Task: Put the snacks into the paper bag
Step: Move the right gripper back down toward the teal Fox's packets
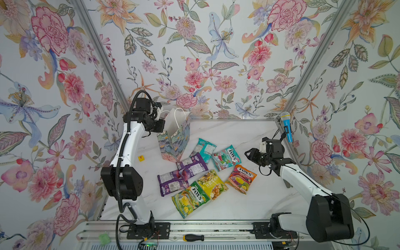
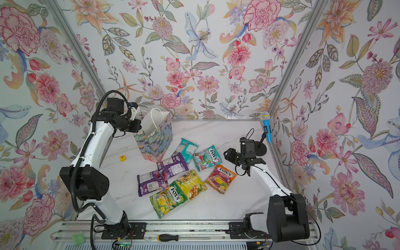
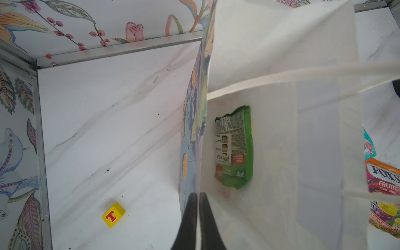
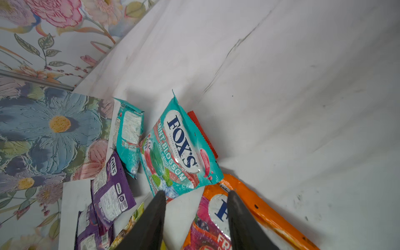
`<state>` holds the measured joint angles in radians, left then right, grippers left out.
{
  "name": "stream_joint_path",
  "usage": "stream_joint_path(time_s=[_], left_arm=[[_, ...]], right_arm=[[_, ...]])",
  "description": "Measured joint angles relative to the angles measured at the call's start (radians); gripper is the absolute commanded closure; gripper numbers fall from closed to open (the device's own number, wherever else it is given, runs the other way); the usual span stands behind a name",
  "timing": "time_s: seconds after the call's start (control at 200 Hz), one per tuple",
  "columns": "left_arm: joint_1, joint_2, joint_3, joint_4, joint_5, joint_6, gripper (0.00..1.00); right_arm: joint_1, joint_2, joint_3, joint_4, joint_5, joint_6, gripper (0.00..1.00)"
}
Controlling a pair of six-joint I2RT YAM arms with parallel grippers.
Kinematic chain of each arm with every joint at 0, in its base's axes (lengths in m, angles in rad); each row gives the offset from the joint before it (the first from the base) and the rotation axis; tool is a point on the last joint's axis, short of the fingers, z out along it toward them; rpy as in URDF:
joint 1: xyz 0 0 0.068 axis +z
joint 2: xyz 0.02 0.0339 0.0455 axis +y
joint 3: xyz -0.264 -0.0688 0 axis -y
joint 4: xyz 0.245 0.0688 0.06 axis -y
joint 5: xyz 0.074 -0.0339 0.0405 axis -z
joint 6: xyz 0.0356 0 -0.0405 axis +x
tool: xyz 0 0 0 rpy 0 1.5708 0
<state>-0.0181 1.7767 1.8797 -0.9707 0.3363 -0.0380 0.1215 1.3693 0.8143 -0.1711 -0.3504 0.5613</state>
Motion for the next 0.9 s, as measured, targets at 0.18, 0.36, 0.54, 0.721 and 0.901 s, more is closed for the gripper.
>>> stream_joint_path(time_s=[0.18, 0.36, 0.54, 0.721, 0.901], left_arm=[[0.0, 0.0, -0.003, 0.0, 0.0, 0.0, 1.0], [0.0, 0.0, -0.005, 0.003, 0.0, 0.0, 1.0], [0.0, 0.0, -0.008, 0.007, 0.0, 0.0, 1.0], [0.0, 0.0, -0.008, 0.007, 0.0, 0.0, 1.0], [0.0, 0.0, -0.008, 0.007, 0.0, 0.0, 1.0]], right_arm=[[-0.019, 0.22, 0.11, 0.012, -0.103, -0.059, 0.52], [-0.019, 0.356, 0.208, 0.026, -0.143, -0.101, 0.52], [-0.018, 0.42, 0.246, 0.037, -0.17, -0.113, 0.53], [-0.011, 0.427, 0.246, 0.044, -0.182, -0.113, 0.54], [0.011, 0.451, 0.246, 0.066, -0.191, -0.113, 0.57]])
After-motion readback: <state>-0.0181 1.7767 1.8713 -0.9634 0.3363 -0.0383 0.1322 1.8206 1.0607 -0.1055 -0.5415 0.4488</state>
